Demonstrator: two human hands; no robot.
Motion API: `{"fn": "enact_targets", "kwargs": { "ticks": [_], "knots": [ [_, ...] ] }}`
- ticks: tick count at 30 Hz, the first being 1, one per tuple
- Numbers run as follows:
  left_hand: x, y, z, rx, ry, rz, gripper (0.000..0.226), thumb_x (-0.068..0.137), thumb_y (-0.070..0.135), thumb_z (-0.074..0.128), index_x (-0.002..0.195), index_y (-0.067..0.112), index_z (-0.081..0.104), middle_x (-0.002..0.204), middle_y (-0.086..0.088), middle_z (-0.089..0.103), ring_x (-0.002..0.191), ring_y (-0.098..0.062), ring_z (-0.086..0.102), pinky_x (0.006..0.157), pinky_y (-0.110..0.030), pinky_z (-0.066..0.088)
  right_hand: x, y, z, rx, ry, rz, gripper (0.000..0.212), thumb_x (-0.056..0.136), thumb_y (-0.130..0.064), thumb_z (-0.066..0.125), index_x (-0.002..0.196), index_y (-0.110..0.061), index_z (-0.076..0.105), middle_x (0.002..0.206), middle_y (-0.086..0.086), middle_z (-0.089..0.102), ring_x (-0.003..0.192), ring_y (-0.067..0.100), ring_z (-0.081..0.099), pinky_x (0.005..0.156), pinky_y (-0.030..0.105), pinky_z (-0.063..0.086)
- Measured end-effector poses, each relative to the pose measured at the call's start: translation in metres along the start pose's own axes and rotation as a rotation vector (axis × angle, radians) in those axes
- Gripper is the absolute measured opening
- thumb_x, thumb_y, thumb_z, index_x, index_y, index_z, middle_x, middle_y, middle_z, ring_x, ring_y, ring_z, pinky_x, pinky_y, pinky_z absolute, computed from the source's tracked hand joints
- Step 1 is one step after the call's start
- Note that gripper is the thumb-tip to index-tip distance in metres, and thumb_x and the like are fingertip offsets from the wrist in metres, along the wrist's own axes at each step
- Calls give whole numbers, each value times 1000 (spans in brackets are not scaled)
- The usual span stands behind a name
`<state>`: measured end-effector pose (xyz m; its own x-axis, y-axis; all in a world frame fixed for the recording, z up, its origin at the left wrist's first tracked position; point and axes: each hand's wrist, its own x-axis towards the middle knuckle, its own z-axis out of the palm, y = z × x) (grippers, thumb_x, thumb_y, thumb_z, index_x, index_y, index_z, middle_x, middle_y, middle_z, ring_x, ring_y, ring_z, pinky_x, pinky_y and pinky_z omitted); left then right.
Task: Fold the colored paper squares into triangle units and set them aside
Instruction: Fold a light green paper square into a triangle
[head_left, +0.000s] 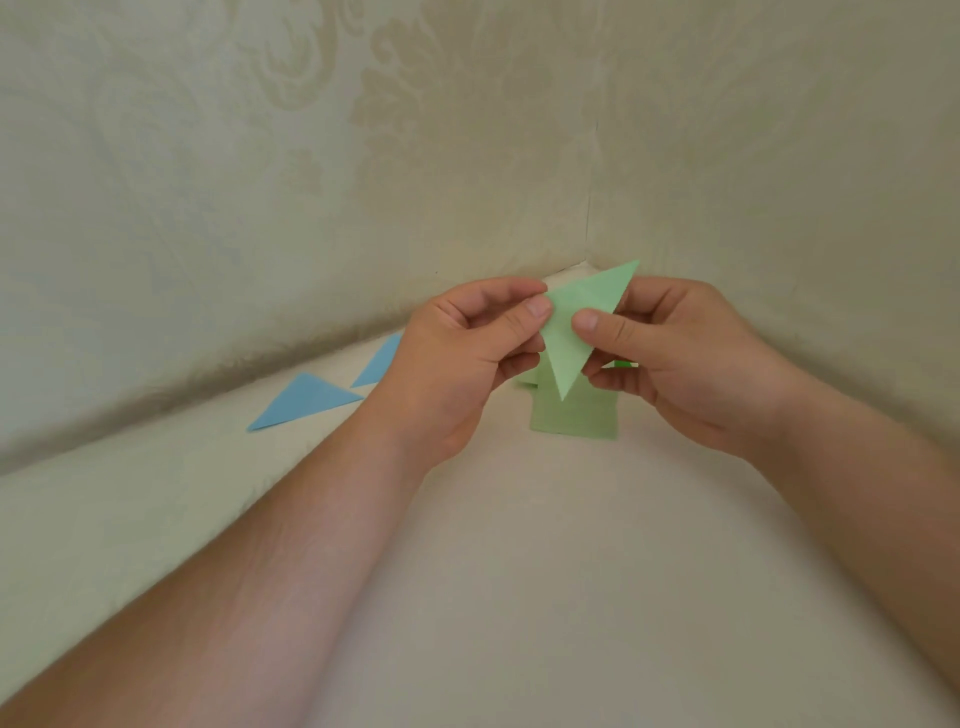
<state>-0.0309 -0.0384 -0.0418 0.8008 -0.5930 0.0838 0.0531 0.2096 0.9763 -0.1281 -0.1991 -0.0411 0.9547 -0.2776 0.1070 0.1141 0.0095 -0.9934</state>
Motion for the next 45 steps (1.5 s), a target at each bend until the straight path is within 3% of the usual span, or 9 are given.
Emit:
{"fn": "enact_targets", "kwargs": {
  "ticks": [4, 10, 15, 21, 28, 32, 35, 39, 45],
  "knots": [
    [0, 2, -2, -24, -3, 2, 11, 94, 7, 70, 99, 16, 73, 75, 0, 71, 70, -10, 65, 79, -27, 58, 2, -1, -3, 23, 36, 4, 14, 77, -27, 75, 67, -20, 67, 71, 1, 65, 63, 14, 59, 64, 27, 50],
    [-1, 2, -1, 30, -7, 29, 13, 91, 5, 73, 98, 15, 73, 78, -3, 74, 70, -12, 68, 78, -28, 59, 1, 2, -2, -30, 3, 24, 12, 98, -20, 64, 99, -15, 75, 90, 1, 75, 75, 18, 60, 71, 31, 51],
    [-3, 1, -1, 182, -36, 51, 16, 91, 6, 75, 101, 19, 75, 85, -6, 77, 78, -14, 69, 85, -34, 57, 3, 4, -2, -126, 57, -66, 15, 98, -11, 65, 107, -14, 77, 104, 8, 79, 98, 33, 74, 89, 48, 55],
    [-6, 0, 1, 424, -35, 102, 13, 93, 11, 73, 87, 20, 79, 89, -11, 78, 74, -11, 67, 85, -36, 59, 3, 6, -1, -220, 69, -81, 13, 96, -7, 68, 103, -8, 78, 101, 13, 79, 99, 41, 73, 94, 62, 56],
    [-4, 2, -1, 396, 47, 105, 23, 88, 6, 75, 71, 22, 77, 74, -5, 74, 70, -15, 66, 87, -48, 59, 5, 4, -5, -210, 113, -77, 22, 94, -8, 69, 82, 8, 63, 91, 33, 68, 73, 28, 59, 76, 47, 51],
    [-5, -1, -1, 455, -14, 83, 15, 89, 9, 73, 83, 21, 78, 78, 1, 77, 69, -10, 67, 79, -34, 57, 5, 5, -3, -239, 95, -84, 25, 93, -5, 70, 73, 5, 60, 89, 34, 66, 72, 28, 61, 75, 57, 55],
    [-6, 0, -2, 452, -50, 83, 11, 92, 12, 73, 89, 20, 79, 82, 0, 79, 71, -9, 69, 76, -29, 57, 6, 7, -5, -251, 82, -58, 21, 92, -7, 72, 72, -3, 68, 82, 26, 71, 71, 26, 63, 79, 58, 57],
    [-2, 1, -5, 421, 7, 53, 7, 90, 10, 76, 85, 13, 78, 70, 1, 73, 63, -8, 62, 68, -24, 51, 7, 9, -9, -226, 65, -2, 17, 87, -15, 79, 71, -15, 73, 66, 1, 67, 61, 13, 58, 64, 31, 53],
    [-1, 1, -5, 377, 7, 21, 6, 89, 8, 76, 83, 10, 77, 64, 2, 68, 60, -9, 57, 66, -21, 50, 7, 7, -9, -184, 54, 9, 17, 90, -11, 76, 74, -12, 70, 64, -1, 63, 59, 13, 53, 60, 26, 49]
  ]
}}
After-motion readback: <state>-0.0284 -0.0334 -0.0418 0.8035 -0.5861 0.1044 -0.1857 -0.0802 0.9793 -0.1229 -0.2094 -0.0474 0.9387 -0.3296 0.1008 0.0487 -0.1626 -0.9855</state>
